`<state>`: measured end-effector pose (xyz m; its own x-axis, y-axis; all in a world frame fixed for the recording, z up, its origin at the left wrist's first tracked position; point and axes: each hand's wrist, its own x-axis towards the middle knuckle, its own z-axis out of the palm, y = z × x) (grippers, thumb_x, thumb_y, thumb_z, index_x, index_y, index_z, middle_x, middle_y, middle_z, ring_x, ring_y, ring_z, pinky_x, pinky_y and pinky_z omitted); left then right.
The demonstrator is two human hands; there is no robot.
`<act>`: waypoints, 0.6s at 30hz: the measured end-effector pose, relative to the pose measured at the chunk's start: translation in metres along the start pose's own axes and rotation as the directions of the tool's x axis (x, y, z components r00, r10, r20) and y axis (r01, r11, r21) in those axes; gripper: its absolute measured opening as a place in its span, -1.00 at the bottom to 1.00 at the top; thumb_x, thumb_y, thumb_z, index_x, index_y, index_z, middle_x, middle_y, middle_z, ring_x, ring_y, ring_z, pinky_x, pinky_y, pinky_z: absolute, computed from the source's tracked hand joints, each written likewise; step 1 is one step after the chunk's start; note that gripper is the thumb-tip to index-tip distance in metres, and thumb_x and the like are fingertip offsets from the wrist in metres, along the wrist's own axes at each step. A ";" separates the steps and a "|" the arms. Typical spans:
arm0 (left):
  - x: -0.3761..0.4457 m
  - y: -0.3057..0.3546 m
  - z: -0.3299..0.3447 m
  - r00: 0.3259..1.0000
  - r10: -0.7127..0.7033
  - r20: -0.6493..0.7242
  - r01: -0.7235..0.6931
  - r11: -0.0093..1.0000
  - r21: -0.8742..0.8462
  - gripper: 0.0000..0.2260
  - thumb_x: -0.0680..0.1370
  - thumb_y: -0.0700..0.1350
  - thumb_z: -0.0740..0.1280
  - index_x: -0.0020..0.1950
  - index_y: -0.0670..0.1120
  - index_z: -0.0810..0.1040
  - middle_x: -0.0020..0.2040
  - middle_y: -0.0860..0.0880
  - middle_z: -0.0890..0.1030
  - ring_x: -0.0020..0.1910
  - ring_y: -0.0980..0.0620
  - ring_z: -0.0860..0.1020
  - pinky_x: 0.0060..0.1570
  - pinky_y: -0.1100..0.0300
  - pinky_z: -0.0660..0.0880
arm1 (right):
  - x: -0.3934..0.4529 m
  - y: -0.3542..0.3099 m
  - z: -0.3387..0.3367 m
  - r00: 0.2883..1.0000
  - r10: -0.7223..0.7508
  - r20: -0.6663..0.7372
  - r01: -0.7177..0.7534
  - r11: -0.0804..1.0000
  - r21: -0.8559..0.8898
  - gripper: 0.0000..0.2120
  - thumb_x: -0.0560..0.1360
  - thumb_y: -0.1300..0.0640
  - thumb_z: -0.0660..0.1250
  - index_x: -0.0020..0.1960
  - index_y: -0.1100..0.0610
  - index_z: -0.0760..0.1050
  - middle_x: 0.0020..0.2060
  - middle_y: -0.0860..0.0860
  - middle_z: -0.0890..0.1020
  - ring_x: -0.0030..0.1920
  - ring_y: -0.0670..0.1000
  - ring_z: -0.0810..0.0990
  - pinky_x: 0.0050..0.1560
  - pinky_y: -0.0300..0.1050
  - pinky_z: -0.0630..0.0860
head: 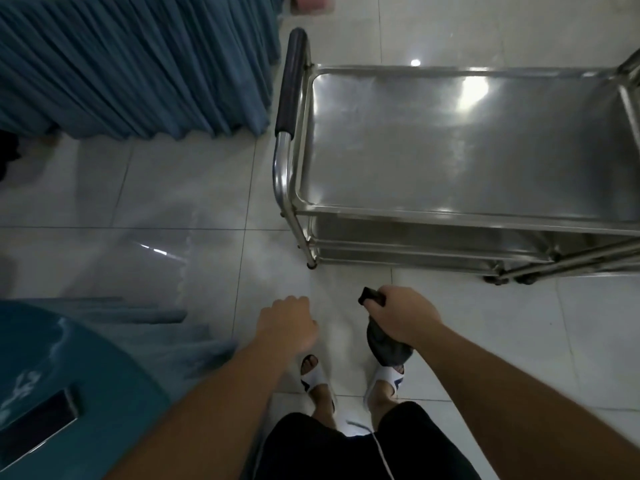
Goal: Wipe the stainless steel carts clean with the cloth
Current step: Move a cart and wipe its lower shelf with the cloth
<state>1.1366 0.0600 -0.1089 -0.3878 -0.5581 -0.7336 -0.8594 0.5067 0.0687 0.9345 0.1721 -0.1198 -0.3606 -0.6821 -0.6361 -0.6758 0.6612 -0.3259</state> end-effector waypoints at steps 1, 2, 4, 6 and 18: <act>0.003 -0.001 0.001 1.000 -0.011 -0.001 0.011 1.000 -0.010 -0.66 0.69 0.02 0.18 0.44 -0.02 0.47 0.34 -0.07 0.53 0.27 -0.12 0.52 0.26 -0.04 0.49 | 0.007 -0.002 0.001 1.000 -0.011 0.009 0.011 1.000 0.001 -0.68 0.59 -0.25 0.20 -0.03 -0.03 0.54 -0.27 -0.04 0.61 -0.25 0.00 0.61 -0.16 -0.01 0.65; 0.006 -0.002 0.003 1.000 -0.024 -0.003 0.024 0.999 -0.025 -0.67 0.69 0.02 0.18 0.41 -0.02 0.47 0.32 -0.07 0.54 0.25 -0.11 0.53 0.26 -0.05 0.50 | 0.014 -0.003 0.003 1.000 -0.019 0.019 0.019 1.000 0.009 -0.69 0.60 -0.24 0.20 -0.03 -0.03 0.54 -0.27 -0.04 0.61 -0.25 0.00 0.61 -0.16 0.00 0.65; 0.017 -0.003 0.009 0.998 -0.056 -0.011 0.055 0.997 -0.053 -0.72 0.68 0.02 0.19 0.34 -0.03 0.49 0.27 -0.07 0.56 0.21 -0.11 0.54 0.24 -0.06 0.52 | 0.031 -0.004 0.005 0.999 -0.030 0.038 0.028 0.999 0.036 -0.69 0.60 -0.24 0.21 -0.03 -0.03 0.55 -0.26 -0.03 0.62 -0.24 0.00 0.61 -0.16 0.00 0.64; 0.033 -0.004 0.018 0.997 -0.082 -0.002 0.082 0.994 -0.067 -0.73 0.68 0.03 0.19 0.33 -0.03 0.49 0.27 -0.08 0.57 0.20 -0.11 0.55 0.23 -0.06 0.53 | 0.052 -0.002 0.010 0.998 -0.046 0.045 0.043 0.997 0.066 -0.70 0.60 -0.24 0.22 -0.06 -0.04 0.54 -0.27 -0.02 0.62 -0.26 -0.01 0.60 -0.24 -0.07 0.57; 0.198 -0.026 0.081 0.990 -0.126 -0.060 0.113 0.975 -0.191 -0.60 0.68 0.04 0.21 0.50 -0.02 0.45 0.35 -0.08 0.56 0.27 -0.14 0.57 0.29 -0.09 0.53 | 0.201 0.053 0.085 0.997 0.047 -0.065 -0.032 0.974 0.223 -0.67 0.58 -0.30 0.24 -0.12 -0.07 0.51 -0.28 -0.09 0.59 -0.28 -0.06 0.55 -0.38 -0.17 0.34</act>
<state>1.1088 -0.0103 -0.3108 -0.2952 -0.6558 -0.6948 -0.9454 0.3057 0.1130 0.8805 0.0963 -0.3242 -0.4331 -0.6689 -0.6041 -0.5038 0.7354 -0.4531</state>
